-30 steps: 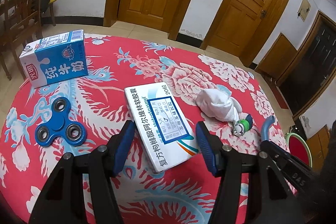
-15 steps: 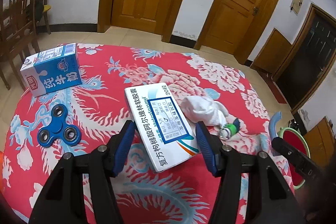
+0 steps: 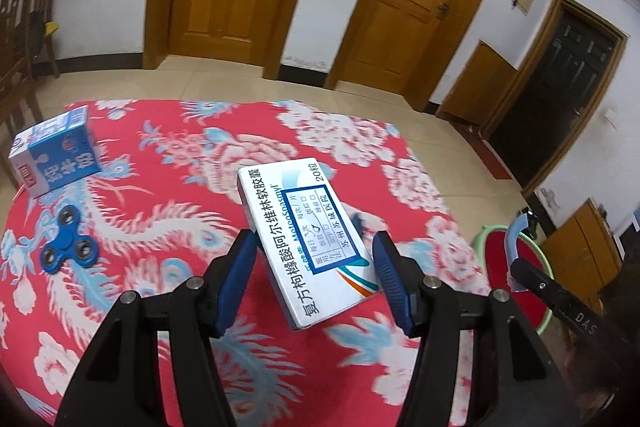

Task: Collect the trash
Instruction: 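Carry the medicine box and blue piece over the red bucket with both grippers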

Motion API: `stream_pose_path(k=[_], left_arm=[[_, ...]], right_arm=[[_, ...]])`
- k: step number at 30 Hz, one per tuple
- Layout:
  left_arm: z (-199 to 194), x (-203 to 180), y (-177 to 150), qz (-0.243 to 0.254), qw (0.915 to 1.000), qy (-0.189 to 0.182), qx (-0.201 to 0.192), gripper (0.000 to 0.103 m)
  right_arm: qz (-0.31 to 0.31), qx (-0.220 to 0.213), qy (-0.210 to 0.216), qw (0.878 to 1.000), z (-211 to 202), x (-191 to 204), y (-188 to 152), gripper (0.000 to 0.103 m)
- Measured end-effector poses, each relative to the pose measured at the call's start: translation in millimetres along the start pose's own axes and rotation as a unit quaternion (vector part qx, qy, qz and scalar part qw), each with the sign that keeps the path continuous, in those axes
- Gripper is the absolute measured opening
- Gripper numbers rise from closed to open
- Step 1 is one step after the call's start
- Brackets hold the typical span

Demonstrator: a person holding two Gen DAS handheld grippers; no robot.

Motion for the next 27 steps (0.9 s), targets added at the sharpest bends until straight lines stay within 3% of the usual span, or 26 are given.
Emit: stream_pose_path(k=[12,27], left_arm=[[28.2,-83.3,-14.8,0.054,0.9961,-0.057,0.041,0.060],[82.5,-178.7,-47.9,0.124,0.9806,-0.112,0.103,0.060]], right_arm=[[0.073,-0.012,-0.043,0.996,-27.3,-88.8,-6.0,0.022],[0.153,-0.001,-0.081,0.985,-30.5,-186.8,-28.8,0.022]])
Point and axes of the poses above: each gripper's, at about its wrist camera, not at the fingertips, and z roughly the way its jaws point, x to its left, y to its top, the point moved 6 cm from there along z, roughly the way its jaws point, and after that the axes turned 10 degrees about -y, right-handed, at the moved point
